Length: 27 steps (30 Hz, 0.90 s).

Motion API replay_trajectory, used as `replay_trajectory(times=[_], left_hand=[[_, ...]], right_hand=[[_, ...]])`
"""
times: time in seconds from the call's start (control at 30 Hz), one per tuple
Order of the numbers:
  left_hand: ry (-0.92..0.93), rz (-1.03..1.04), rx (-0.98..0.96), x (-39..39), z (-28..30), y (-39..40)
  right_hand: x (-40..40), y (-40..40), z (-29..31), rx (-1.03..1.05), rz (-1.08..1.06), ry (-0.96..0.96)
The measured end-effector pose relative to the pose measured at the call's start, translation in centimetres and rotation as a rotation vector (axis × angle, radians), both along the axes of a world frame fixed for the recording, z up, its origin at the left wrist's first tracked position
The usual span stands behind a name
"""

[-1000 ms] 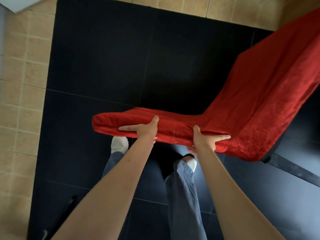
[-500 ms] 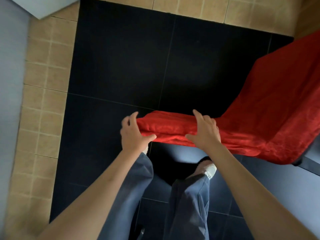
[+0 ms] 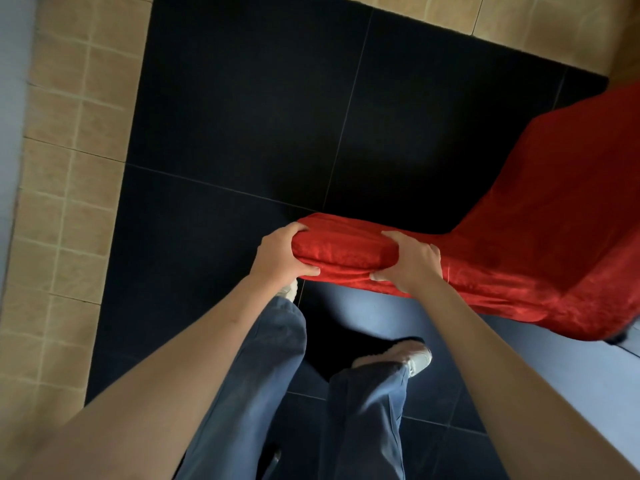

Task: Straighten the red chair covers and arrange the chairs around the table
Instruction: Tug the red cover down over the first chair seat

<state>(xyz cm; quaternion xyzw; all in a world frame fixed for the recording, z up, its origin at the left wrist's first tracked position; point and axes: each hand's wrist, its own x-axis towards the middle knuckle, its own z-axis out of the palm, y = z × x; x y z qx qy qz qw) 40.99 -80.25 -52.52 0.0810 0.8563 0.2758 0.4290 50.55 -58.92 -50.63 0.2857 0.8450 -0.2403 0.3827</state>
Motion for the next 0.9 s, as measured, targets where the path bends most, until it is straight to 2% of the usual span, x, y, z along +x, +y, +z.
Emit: replay_trajectory(times=[0.23,0.43,0.9], left_hand=[[0.007,0.027,0.034,0.3,-0.1,-0.3],[0.027,0.03,0.039,0.1,-0.1,-0.3],[0.069,0.039,0.081,-0.4,2.3,0.3]], right_hand=[[0.4,0.0,0.1,0.073,0.065,-0.034],[0.2,-0.2,0.1,0.094,-0.038,0.042],[0.1,0.4,1.9,0.094,-0.143,0.083]])
